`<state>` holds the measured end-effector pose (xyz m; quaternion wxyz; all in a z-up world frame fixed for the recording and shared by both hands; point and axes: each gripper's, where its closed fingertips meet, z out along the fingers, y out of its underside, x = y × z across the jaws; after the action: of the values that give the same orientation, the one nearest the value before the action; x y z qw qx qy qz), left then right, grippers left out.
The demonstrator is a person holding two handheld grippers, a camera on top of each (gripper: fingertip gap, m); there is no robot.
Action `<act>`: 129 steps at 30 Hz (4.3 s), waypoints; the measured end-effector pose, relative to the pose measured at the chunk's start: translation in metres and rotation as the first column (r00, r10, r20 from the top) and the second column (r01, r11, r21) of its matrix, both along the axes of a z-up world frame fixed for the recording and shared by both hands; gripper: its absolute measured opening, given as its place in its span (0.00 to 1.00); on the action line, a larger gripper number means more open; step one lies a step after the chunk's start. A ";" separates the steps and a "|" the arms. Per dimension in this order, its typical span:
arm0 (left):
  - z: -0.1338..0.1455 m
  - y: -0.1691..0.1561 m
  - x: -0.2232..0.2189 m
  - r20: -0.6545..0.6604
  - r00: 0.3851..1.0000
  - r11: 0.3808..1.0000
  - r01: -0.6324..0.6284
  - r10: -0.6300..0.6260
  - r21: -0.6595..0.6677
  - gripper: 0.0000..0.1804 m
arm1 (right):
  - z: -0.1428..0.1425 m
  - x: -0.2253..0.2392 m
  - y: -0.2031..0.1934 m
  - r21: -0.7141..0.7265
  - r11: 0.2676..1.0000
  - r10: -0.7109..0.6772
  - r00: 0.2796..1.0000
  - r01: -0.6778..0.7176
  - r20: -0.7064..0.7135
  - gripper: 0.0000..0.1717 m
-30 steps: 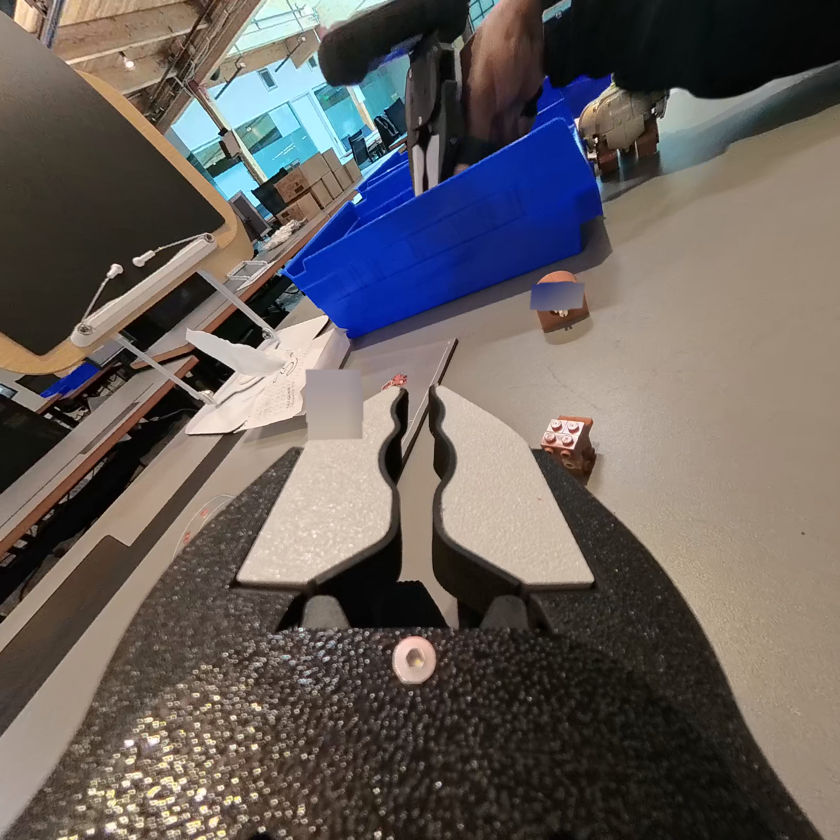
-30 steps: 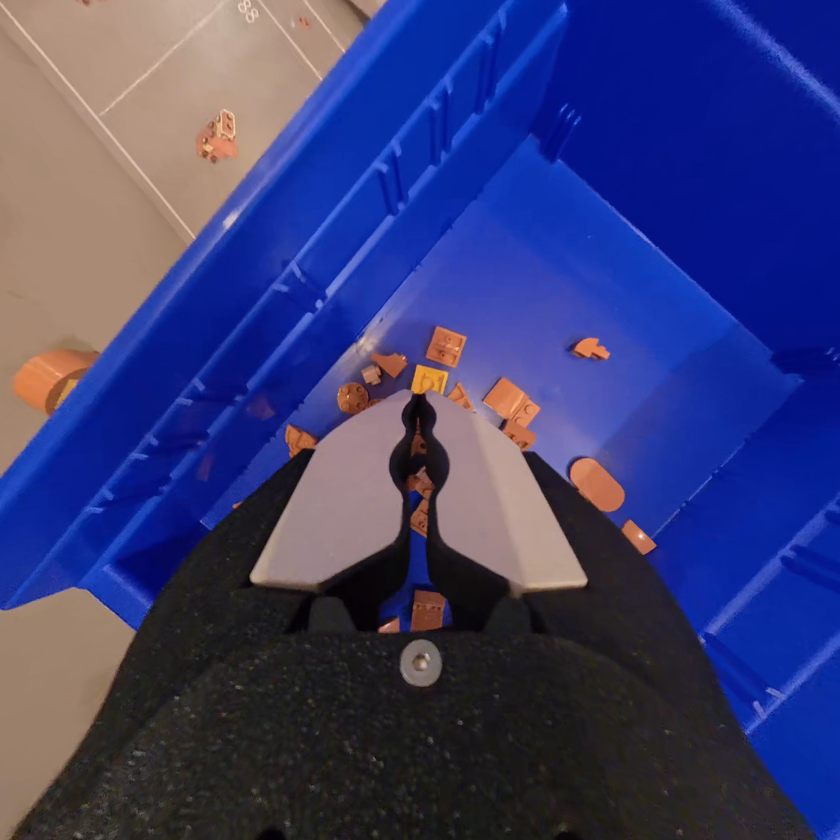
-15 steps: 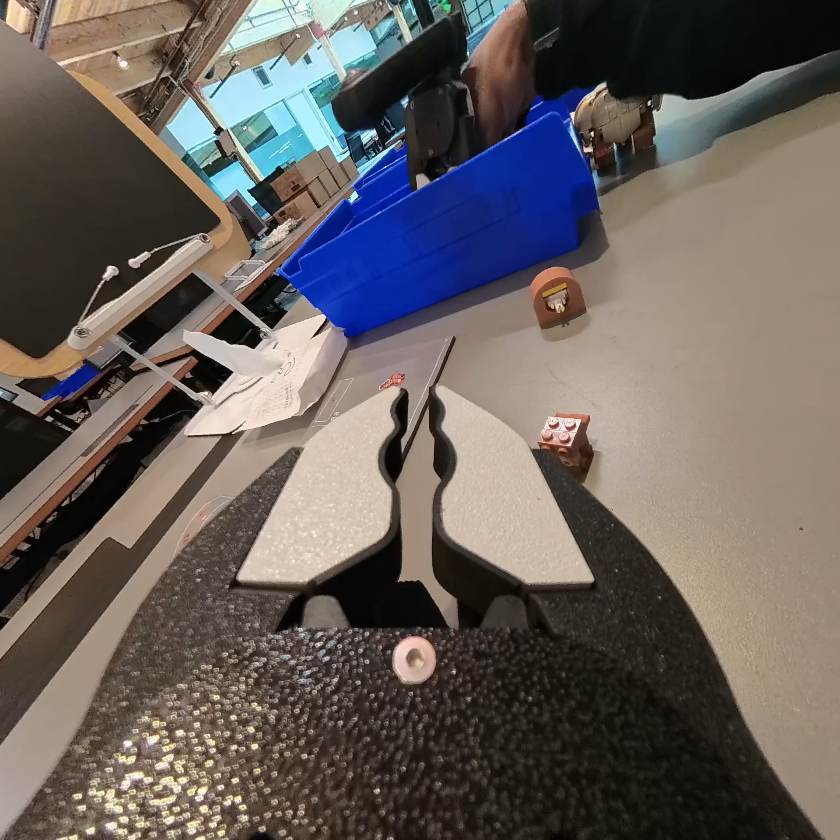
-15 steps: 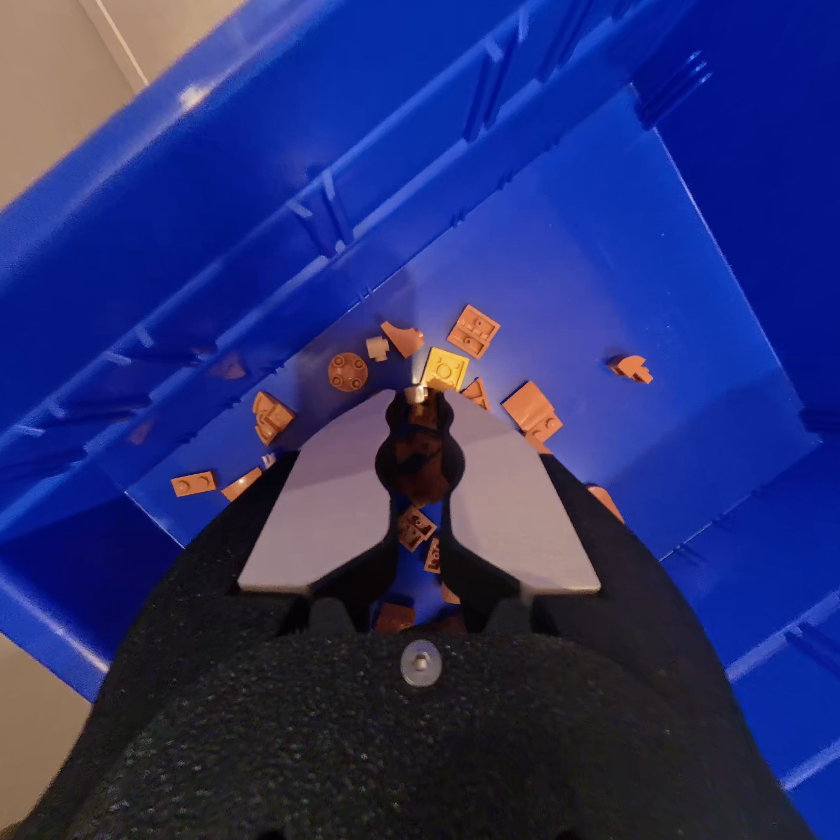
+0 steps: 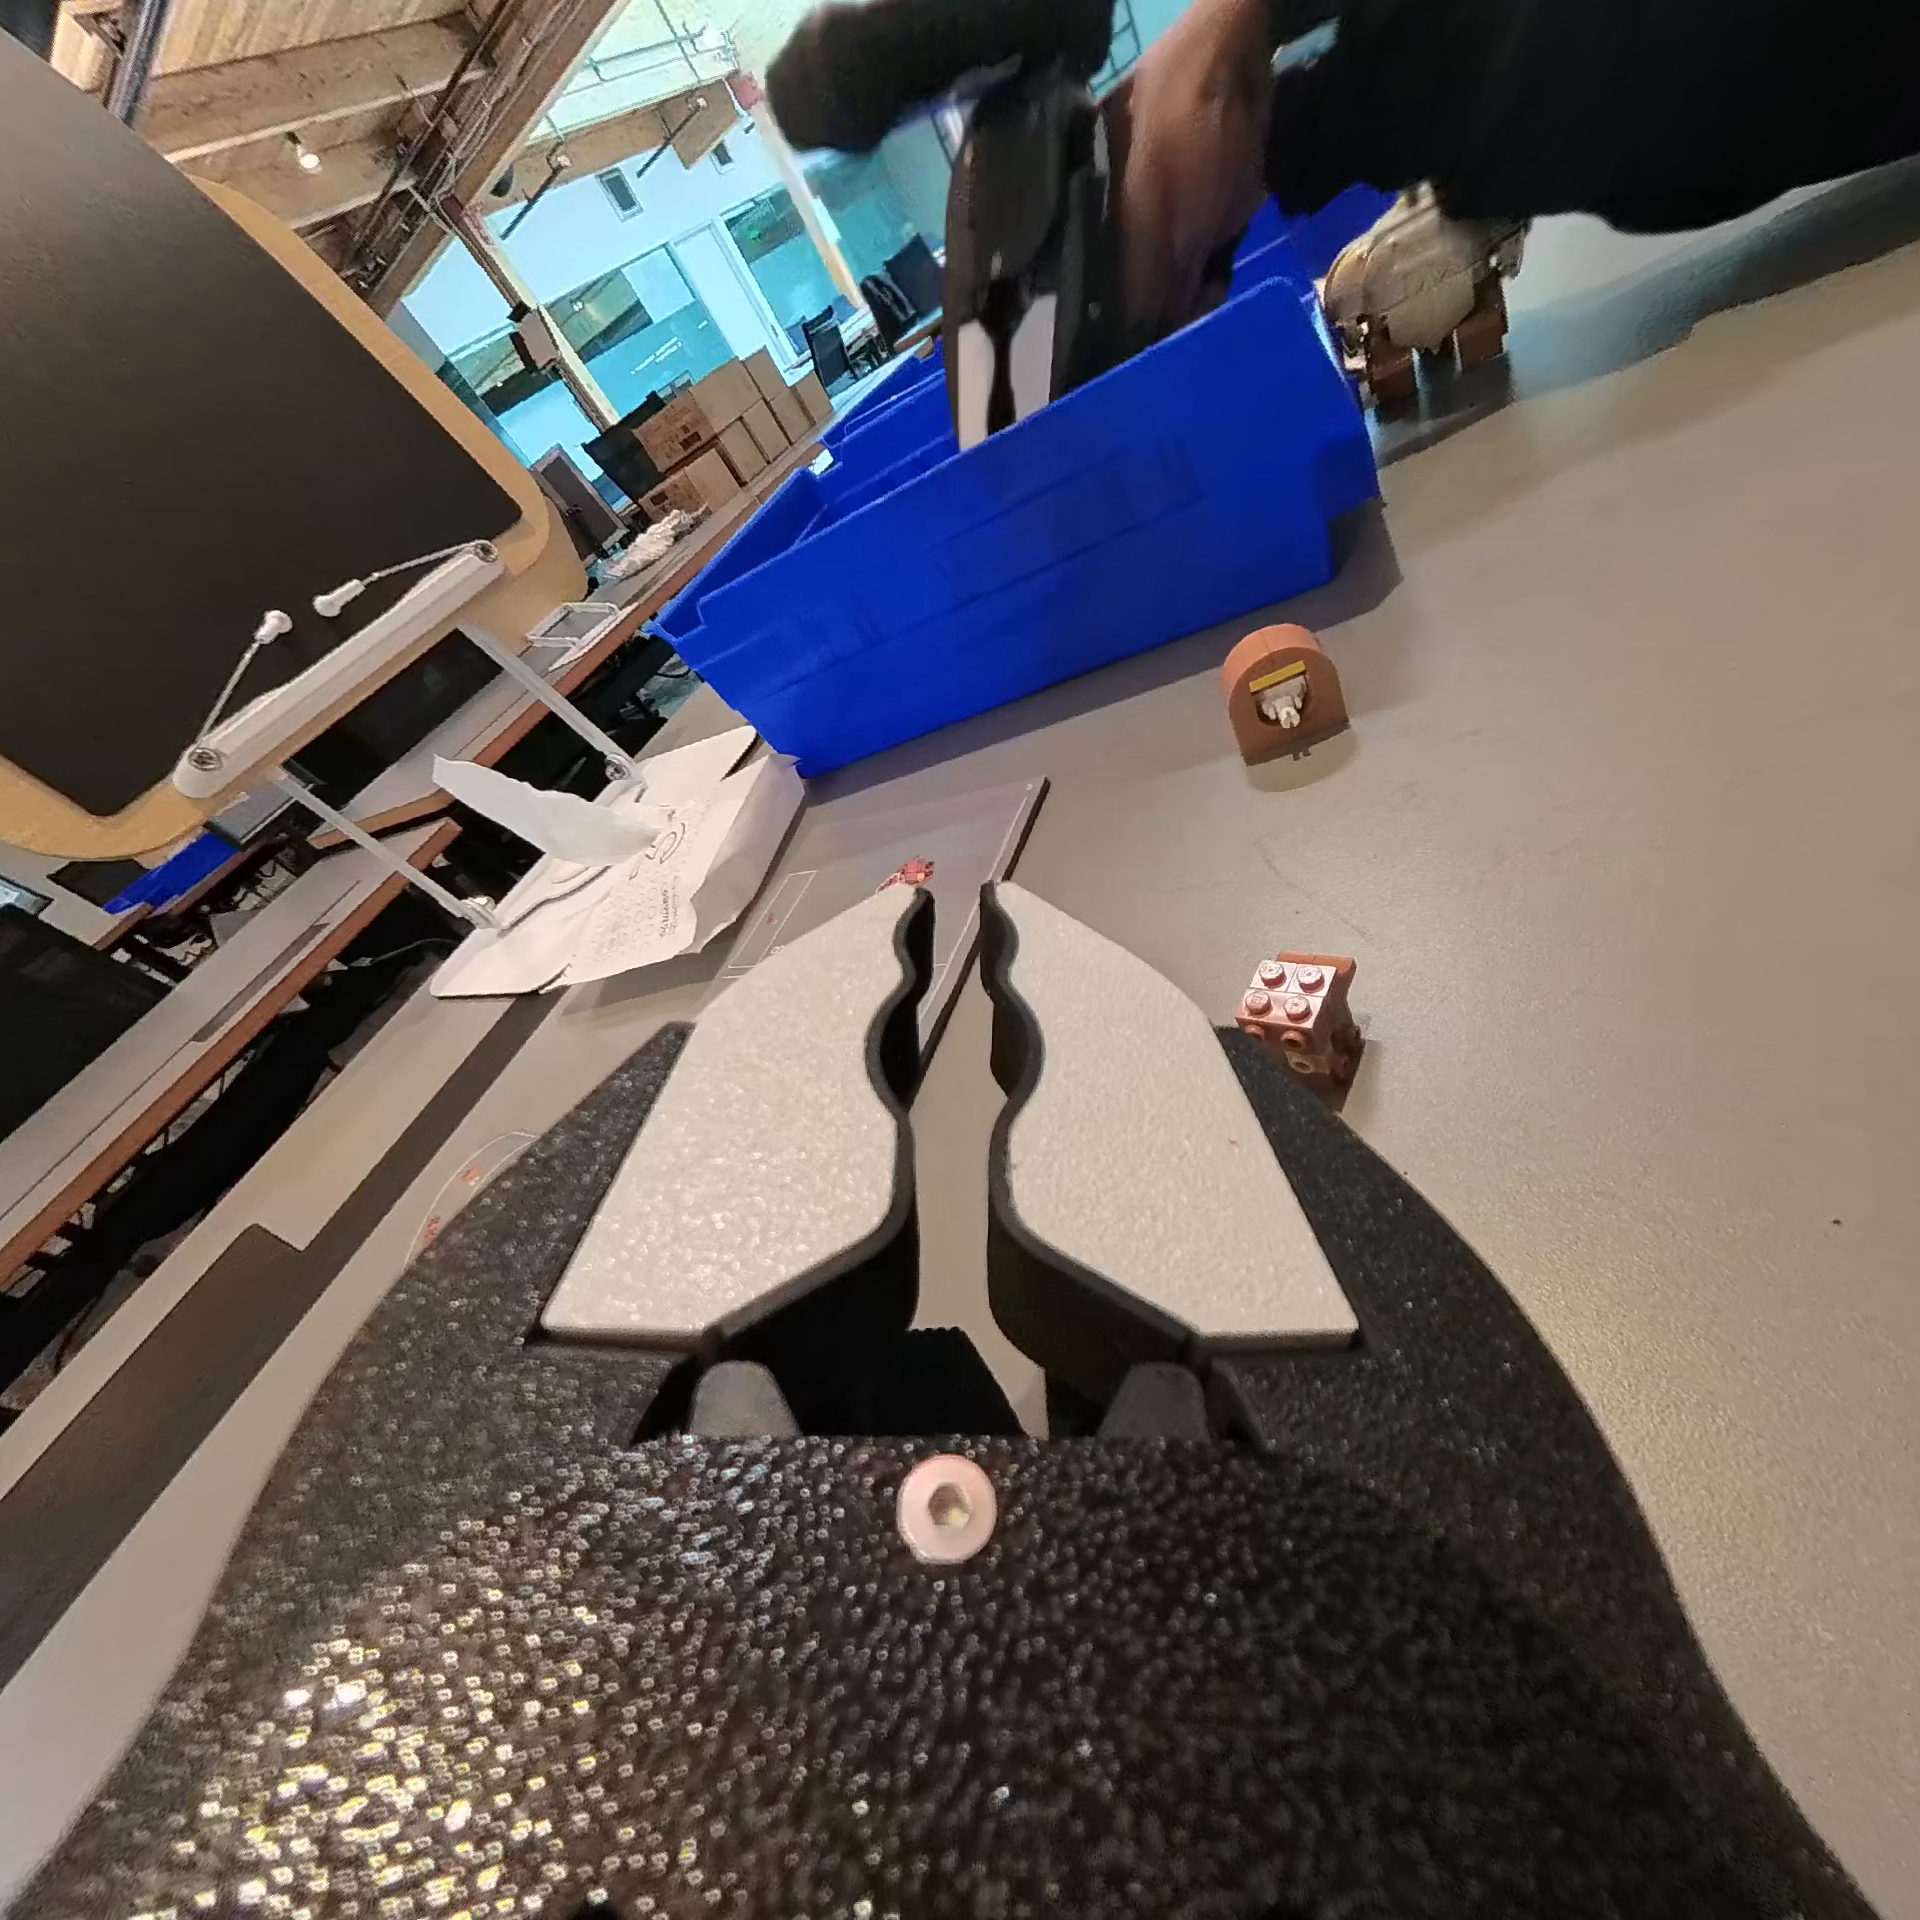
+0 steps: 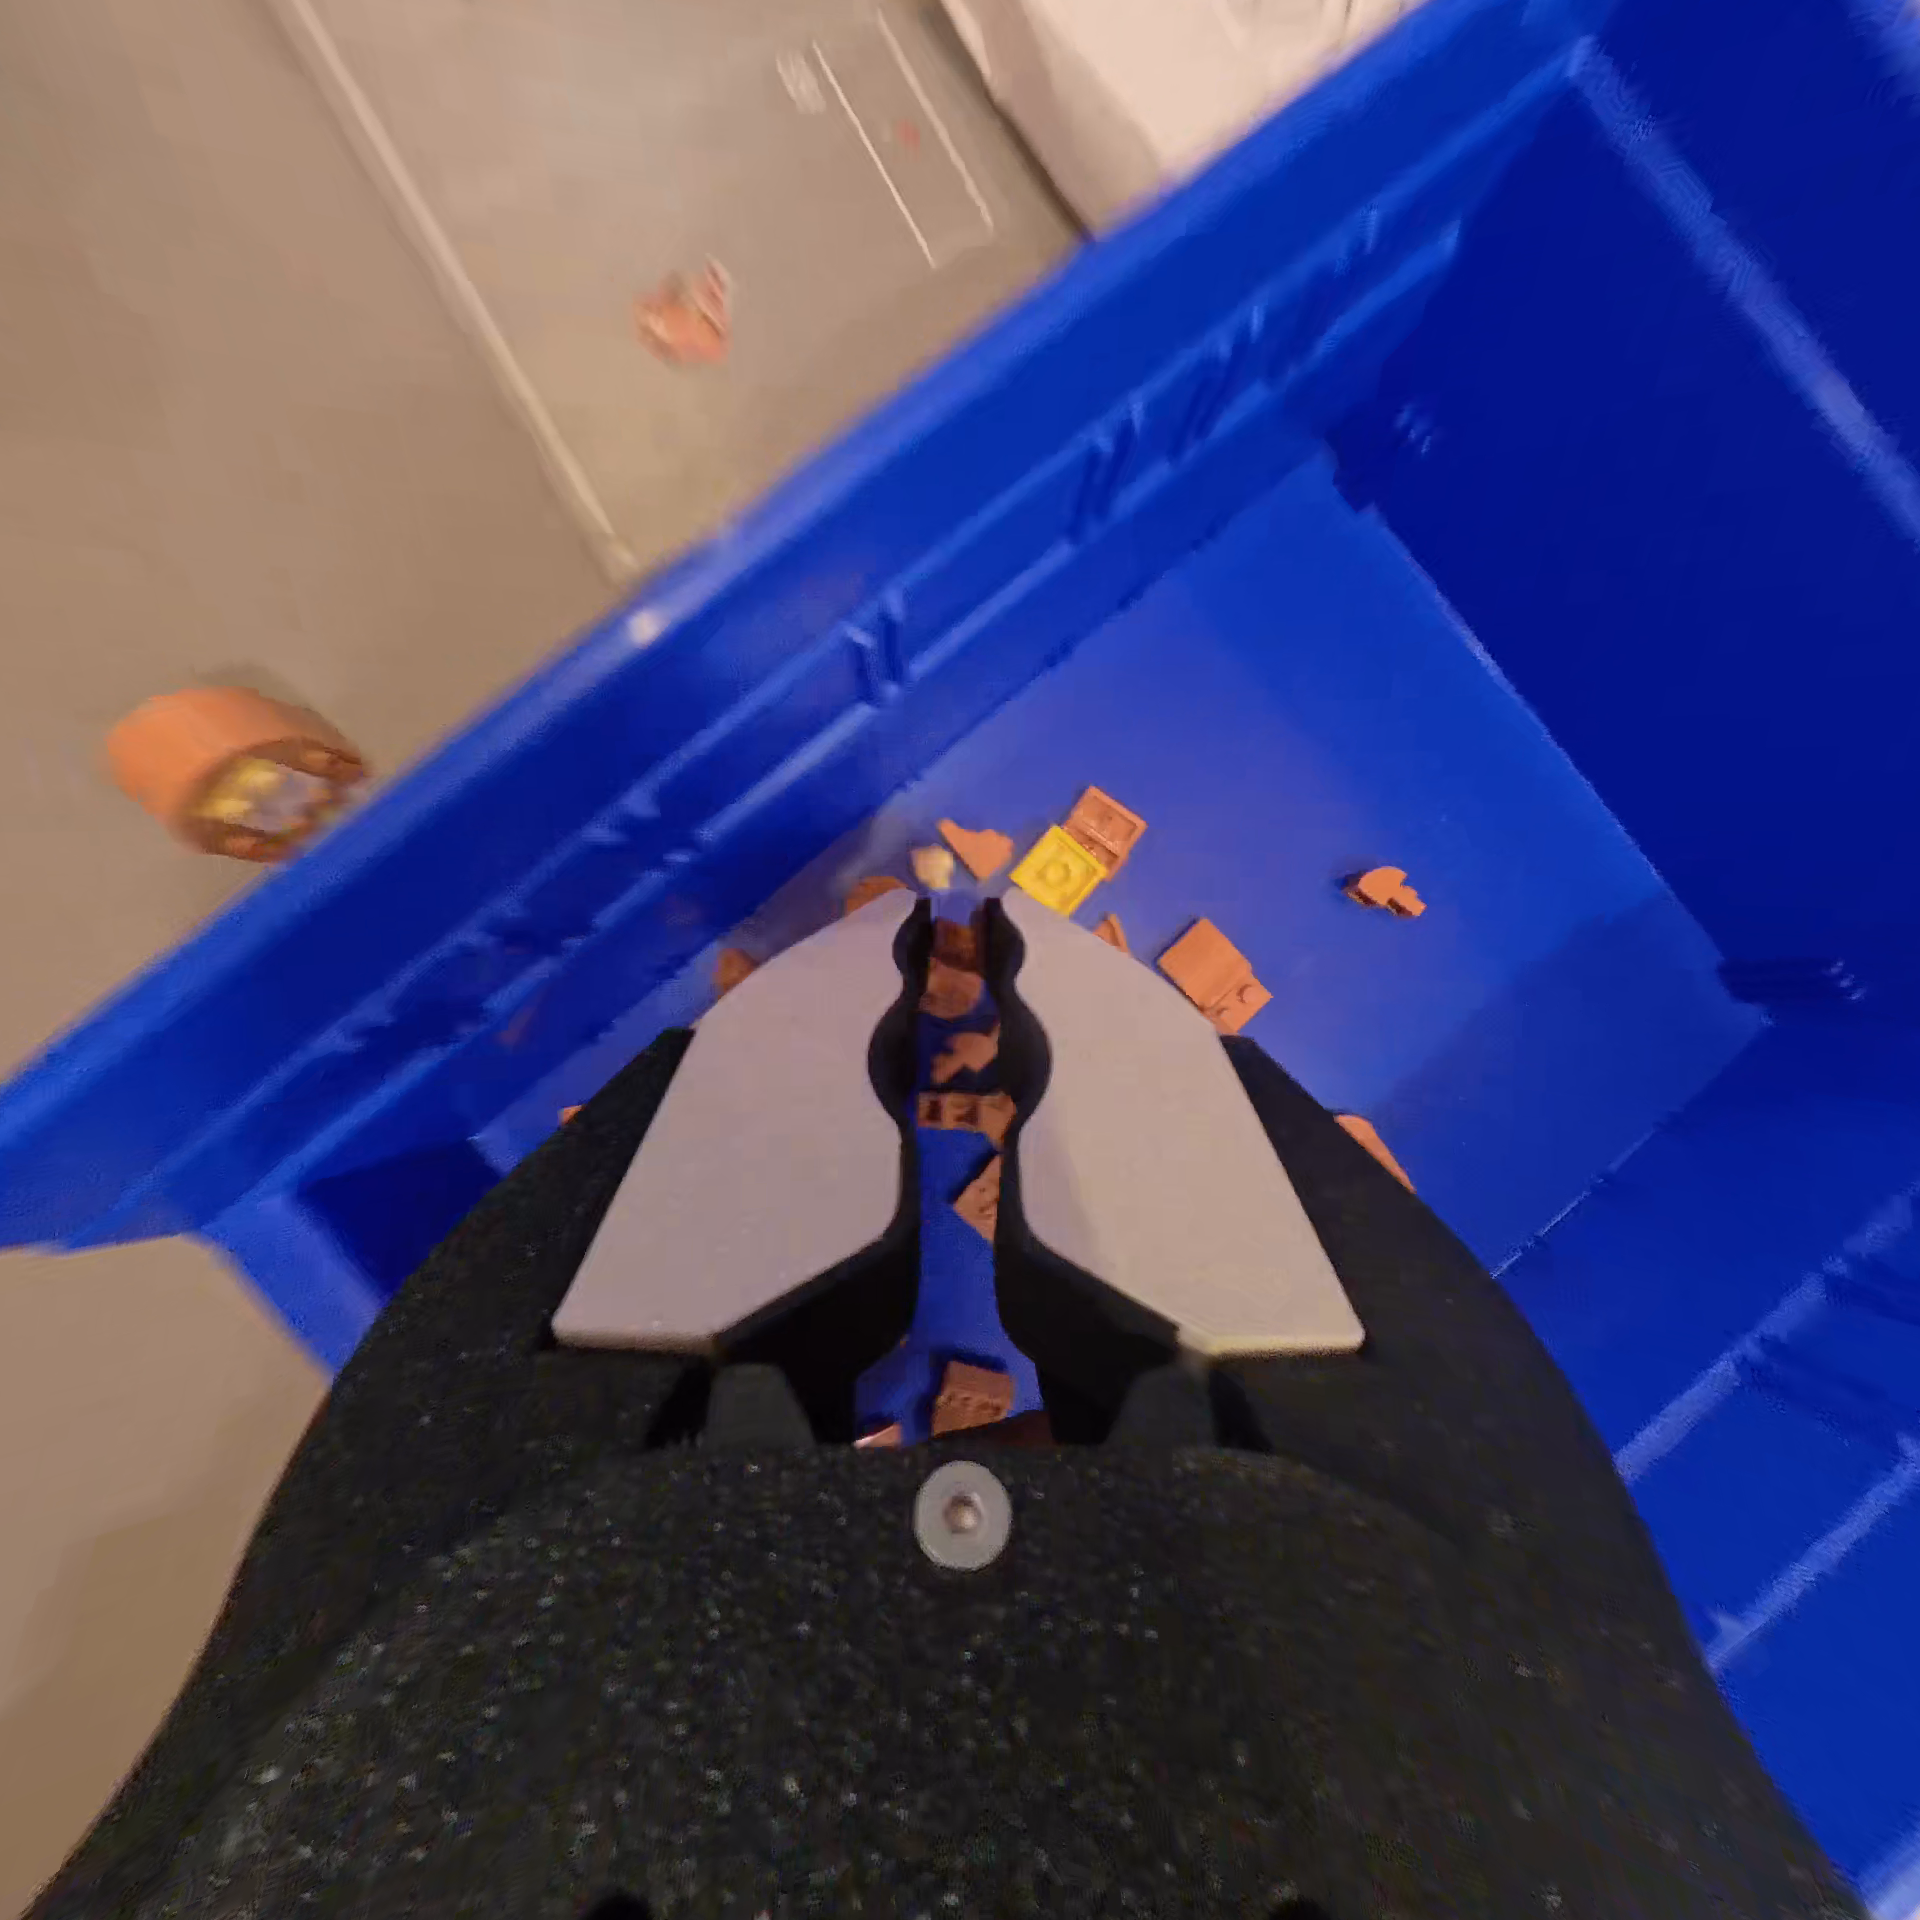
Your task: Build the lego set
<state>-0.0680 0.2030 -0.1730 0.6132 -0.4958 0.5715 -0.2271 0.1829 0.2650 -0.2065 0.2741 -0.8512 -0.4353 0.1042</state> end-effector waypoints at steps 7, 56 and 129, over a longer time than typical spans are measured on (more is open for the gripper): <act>-0.003 0.000 0.002 -0.023 1.000 1.000 -0.004 0.004 0.003 0.04 | 0.031 0.004 -0.018 0.132 0.990 0.035 0.994 -0.049 0.104 0.06; -0.008 -0.003 0.001 -0.059 0.998 1.000 -0.012 0.012 0.009 0.04 | -0.036 0.012 0.010 -0.045 0.998 0.055 0.988 -0.049 0.147 0.07; -0.002 0.008 -0.007 -0.017 0.998 0.997 -0.065 0.064 -0.041 0.04 | 0.002 -0.009 -0.018 -0.091 0.996 -0.006 0.994 -0.004 -0.107 0.09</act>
<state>-0.0752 0.2112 -0.1753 0.6052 -0.5284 0.5552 -0.2150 0.1743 0.2468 -0.2042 0.2581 -0.8561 -0.4145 0.1692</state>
